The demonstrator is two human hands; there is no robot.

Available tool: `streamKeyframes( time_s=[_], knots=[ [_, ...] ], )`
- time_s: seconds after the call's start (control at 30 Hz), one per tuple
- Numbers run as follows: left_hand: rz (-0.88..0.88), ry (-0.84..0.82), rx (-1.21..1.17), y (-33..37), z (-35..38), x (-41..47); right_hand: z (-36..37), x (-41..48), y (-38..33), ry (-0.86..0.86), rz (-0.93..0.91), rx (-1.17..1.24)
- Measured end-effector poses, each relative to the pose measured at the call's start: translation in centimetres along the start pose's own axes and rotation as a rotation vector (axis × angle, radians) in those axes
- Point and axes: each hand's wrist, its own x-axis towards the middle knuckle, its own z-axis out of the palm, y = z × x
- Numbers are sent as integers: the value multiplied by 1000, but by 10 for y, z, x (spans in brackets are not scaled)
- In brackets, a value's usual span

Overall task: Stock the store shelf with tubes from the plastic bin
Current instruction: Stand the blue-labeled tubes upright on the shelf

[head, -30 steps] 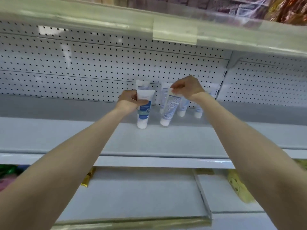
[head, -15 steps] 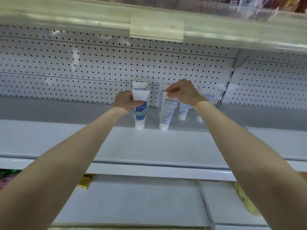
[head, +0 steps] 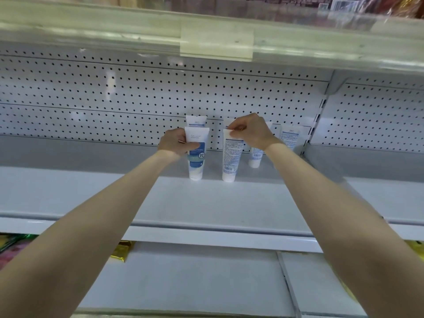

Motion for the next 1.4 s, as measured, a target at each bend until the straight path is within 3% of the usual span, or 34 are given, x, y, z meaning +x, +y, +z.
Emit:
streamKeyframes(
  time_s=[0.37,0.57,0.8,1.1,1.4],
  knots=[
    [-78,-123,150,-1,-17,-23,-13,-16,-23,-53,132,-190],
    [9,-215,276,14,-53,-48,-21,-39,-60,-60,186,-263],
    [117,-317,402,26,-114,-95,-4,-78,-117,-90,104,-290],
    [121,-382,450,-9,-215,-167,77,-142,-207,-164,84,-200],
    [-48,-448,427,-115,-254,-226,193,-202,-217,-360,174,-118]
  ],
)
